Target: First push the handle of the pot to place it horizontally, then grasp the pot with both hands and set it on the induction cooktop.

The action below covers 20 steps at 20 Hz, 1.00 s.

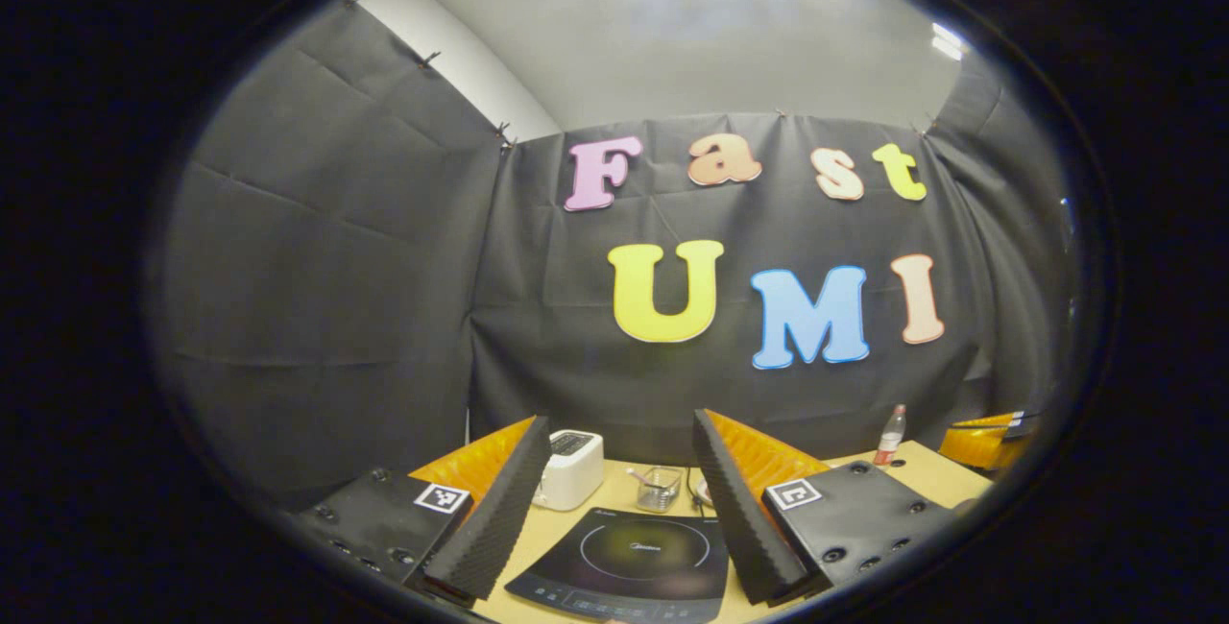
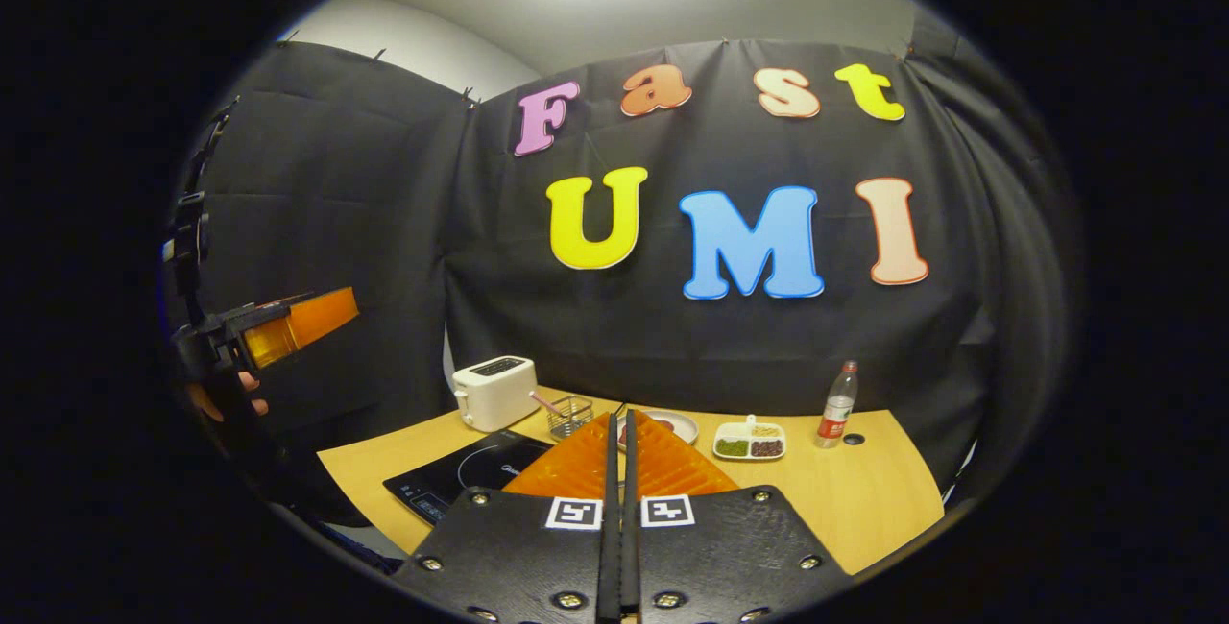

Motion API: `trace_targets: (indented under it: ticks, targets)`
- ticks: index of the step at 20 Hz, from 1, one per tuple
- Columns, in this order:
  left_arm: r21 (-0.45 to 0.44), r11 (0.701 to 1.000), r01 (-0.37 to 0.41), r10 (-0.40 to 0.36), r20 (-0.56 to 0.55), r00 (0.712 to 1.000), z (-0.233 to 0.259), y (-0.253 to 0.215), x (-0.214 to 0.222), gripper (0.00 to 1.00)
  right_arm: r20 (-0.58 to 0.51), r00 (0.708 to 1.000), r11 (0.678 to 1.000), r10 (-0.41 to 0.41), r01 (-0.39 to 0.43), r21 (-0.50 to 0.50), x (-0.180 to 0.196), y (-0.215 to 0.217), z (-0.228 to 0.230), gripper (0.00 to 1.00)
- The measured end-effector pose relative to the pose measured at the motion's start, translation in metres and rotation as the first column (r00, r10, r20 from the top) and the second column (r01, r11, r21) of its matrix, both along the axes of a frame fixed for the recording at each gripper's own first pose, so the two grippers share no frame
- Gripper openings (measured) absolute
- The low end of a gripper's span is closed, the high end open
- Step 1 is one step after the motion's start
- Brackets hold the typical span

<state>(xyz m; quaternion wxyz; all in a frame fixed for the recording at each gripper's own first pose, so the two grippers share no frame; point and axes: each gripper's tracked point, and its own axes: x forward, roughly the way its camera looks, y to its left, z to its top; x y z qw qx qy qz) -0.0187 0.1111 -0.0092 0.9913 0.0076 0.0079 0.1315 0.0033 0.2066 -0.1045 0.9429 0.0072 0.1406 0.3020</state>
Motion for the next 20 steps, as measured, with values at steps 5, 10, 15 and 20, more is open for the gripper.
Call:
trace_targets:
  ticks: [5,10,15,20]
  targets:
    - [0.006,0.999,-0.039,0.039,-0.005,0.999,-0.007,0.036,0.001,0.98,-0.121,0.988,0.994,0.095,-0.101,-0.042,-0.009,0.04,-0.041,0.01]
    - [0.002,0.998,-0.057,0.057,-0.017,0.998,-0.017,0.066,0.005,0.94,-0.22,0.962,0.978,0.161,-0.185,-0.094,-0.024,0.071,-0.08,0.01]
    - [-0.012,0.998,-0.062,0.062,-0.01,0.998,-0.024,0.093,0.011,0.99,-0.333,0.926,0.961,0.178,-0.236,-0.143,-0.042,0.087,-0.122,0.01]
    - [-0.023,0.998,-0.064,0.064,-0.016,0.998,-0.036,0.112,0.016,0.97,-0.437,0.881,0.942,0.182,-0.283,-0.179,-0.066,0.097,-0.16,0.01]
